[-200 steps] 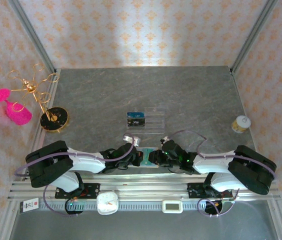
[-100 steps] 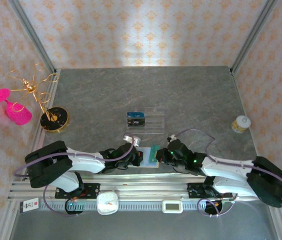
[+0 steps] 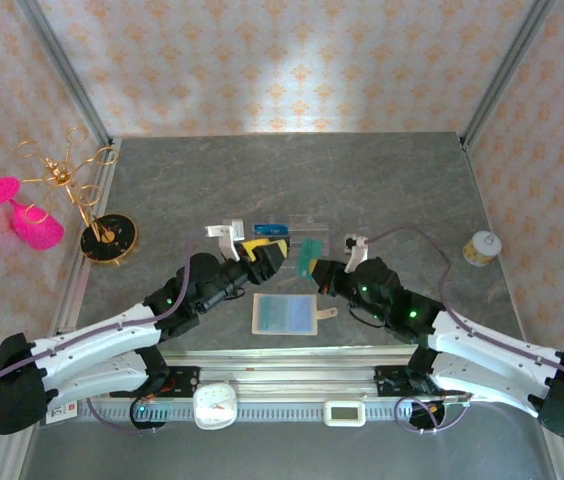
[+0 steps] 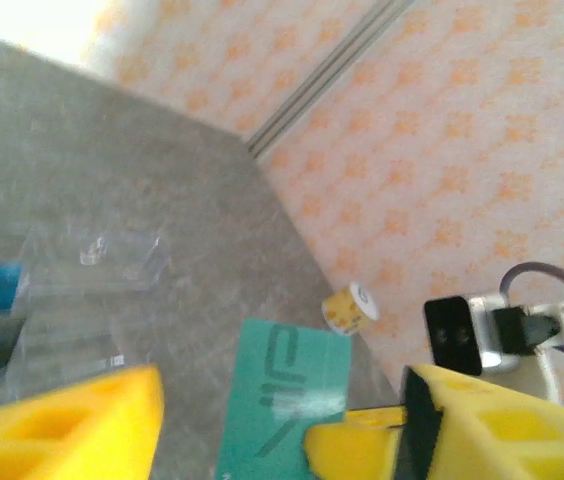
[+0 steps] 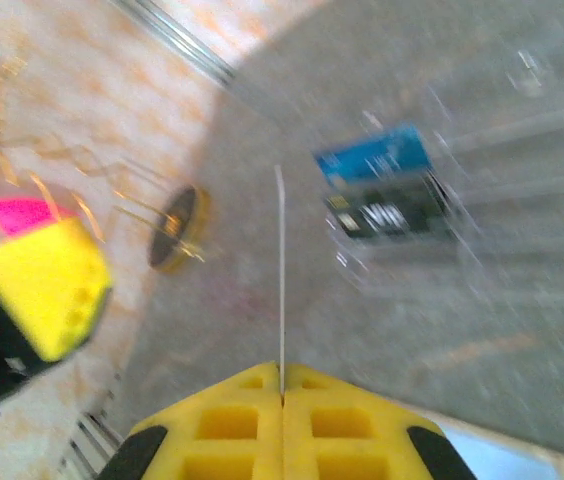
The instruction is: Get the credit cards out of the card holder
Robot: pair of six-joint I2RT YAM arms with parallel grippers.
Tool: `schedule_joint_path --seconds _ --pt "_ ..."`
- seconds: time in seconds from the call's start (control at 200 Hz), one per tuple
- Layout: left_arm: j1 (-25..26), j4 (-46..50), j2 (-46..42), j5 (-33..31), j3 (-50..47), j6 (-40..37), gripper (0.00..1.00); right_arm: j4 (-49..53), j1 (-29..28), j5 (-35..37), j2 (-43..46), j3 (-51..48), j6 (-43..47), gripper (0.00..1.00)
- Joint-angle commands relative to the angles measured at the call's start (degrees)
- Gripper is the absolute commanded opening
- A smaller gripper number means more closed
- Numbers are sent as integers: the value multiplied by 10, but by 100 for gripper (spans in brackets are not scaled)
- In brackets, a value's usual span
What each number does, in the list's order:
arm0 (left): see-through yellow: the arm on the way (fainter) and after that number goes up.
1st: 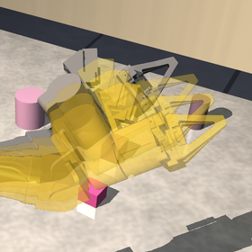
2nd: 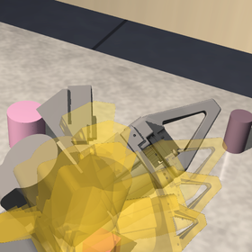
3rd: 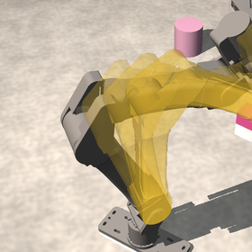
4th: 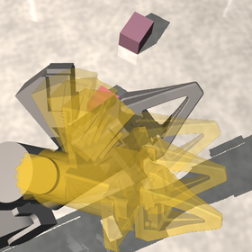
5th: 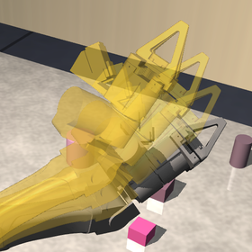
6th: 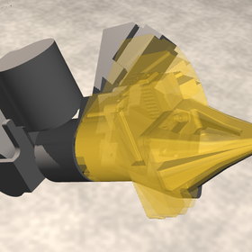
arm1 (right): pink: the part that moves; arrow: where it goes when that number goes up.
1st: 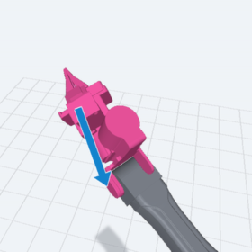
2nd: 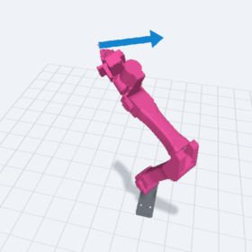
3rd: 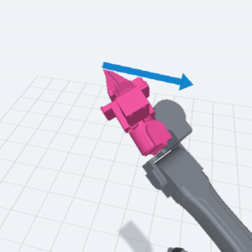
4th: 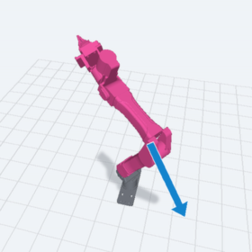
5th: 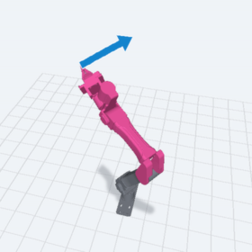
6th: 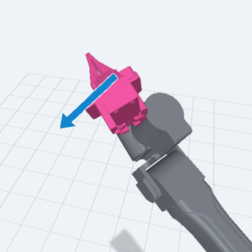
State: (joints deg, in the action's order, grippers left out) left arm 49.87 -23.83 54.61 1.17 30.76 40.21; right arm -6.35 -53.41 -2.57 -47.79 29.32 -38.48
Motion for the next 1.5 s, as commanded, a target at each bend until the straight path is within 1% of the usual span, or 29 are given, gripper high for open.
schedule_joint_path --seconds 0.0,0.035,0.075,0.13,0.2,0.265,0.335,0.415,0.586,0.686,0.806,0.896,0.976,1.076,1.171,1.246,1.296,1.391,1.497 --pt "-4 -41 3 8 11 0 84 -107 2 40 -13 33 43 0" --pt "-7 -52 5 19 14 5 89 -139 2 40 -25 42 46 0" --pt "-12 -61 8 36 18 9 91 -168 2 37 -37 50 50 0" --pt "-22 -61 11 56 26 18 92 -192 2 40 -53 64 50 0" --pt "-34 -90 10 79 20 33 92 -219 2 43 -68 74 49 0" --pt "-48 -134 4 96 1 58 89 -246 2 50 -74 72 40 0" --pt "-68 -181 -1 109 -21 89 83 -275 2 62 -71 67 28 0" --pt "-82 -238 4 128 -43 113 78 -318 2 61 -71 55 17 0" --pt "-83 -324 35 145 -55 139 66 -358 3 42 -100 71 3 0" --pt "-83 -358 34 142 -60 142 64 -358 2 38 -120 85 -4 0" --pt "-83 -362 32 140 -57 140 62 -380 3 34 -134 86 -12 0" --pt "-83 -355 36 139 -53 138 58 -401 1 13 -146 87 -10 0" --pt "-82 -353 36 133 -55 138 55 -417 -5 12 -148 83 -9 0" --pt "-83 -350 30 125 -58 135 55 -423 -10 23 -142 77 -7 0" --pt "-83 -354 34 125 -55 133 56 -430 -14 10 -146 78 -3 0" --pt "-83 -357 40 130 -50 129 54 -425 -20 2 -153 84 2 0" --pt "-83 -365 45 140 -46 127 51 -423 -23 -8 -160 85 5 0" --pt "-83 -361 44 142 -40 118 39 -414 -28 -28 -172 86 3 0" --pt "-83 -353 34 137 -41 109 31 -403 -34 -27 -179 76 -3 0"
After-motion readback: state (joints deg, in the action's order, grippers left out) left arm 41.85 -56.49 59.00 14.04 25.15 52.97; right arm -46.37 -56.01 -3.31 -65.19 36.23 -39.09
